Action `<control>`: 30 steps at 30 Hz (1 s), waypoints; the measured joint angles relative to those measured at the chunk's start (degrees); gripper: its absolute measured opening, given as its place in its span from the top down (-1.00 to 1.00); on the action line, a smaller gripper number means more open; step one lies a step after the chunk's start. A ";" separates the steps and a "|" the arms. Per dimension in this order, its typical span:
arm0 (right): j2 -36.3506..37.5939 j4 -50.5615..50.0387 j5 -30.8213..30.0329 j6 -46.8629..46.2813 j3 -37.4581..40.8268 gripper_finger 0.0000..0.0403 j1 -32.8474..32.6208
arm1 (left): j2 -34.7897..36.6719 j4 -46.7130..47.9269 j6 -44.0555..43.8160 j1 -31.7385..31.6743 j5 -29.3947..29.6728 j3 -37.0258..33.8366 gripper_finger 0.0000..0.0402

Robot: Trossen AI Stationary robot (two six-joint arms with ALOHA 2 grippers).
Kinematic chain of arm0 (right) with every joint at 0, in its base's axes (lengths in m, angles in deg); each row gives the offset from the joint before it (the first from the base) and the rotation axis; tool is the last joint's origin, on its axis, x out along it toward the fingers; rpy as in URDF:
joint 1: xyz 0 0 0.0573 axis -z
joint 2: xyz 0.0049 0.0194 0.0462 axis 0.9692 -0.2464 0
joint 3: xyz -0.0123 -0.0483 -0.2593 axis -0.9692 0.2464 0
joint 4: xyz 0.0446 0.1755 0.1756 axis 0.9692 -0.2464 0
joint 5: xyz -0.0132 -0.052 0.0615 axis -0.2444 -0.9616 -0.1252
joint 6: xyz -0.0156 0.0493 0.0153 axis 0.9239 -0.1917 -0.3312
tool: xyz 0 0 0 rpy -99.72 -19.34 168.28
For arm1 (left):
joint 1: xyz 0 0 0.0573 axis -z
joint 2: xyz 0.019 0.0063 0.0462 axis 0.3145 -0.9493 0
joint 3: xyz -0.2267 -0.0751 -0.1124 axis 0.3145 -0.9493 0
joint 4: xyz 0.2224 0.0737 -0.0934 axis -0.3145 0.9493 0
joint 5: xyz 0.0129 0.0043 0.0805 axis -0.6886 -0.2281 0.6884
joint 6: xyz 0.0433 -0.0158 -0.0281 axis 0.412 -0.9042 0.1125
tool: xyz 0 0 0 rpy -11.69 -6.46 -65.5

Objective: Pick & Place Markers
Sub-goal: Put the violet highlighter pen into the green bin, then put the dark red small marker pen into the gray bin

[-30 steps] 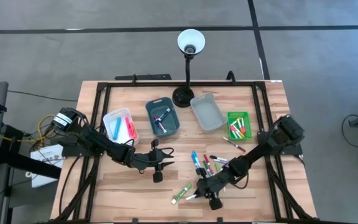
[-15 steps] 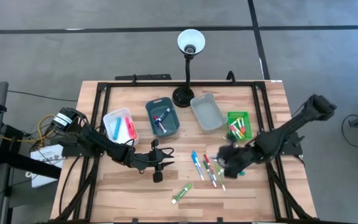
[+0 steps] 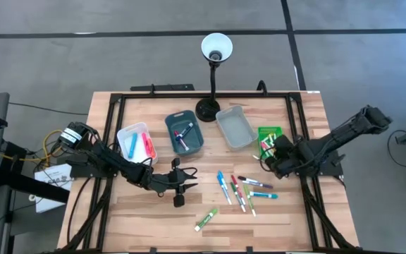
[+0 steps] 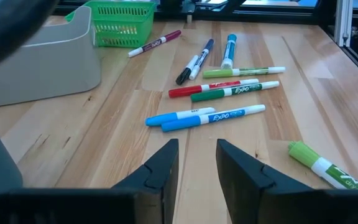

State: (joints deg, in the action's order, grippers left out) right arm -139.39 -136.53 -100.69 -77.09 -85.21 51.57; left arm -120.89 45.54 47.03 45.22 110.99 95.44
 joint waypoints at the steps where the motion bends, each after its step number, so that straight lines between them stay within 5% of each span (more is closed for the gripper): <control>1: -0.02 0.92 0.02 0.00 0.78 0.78 0.47 | 0.00 0.00 0.00 0.00 0.00 0.00 0.48; 20: -1.22 16.60 1.53 3.69 9.55 0.75 7.91 | 0.00 0.00 -0.10 0.00 0.01 0.00 0.48; 30: -1.22 17.13 4.24 8.00 9.55 0.52 8.58 | 0.00 0.00 -0.02 0.00 0.02 0.00 0.48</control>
State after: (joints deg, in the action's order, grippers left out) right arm -140.61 -119.40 -96.45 -69.10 -75.66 60.14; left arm -120.89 45.54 47.01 45.22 111.01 95.44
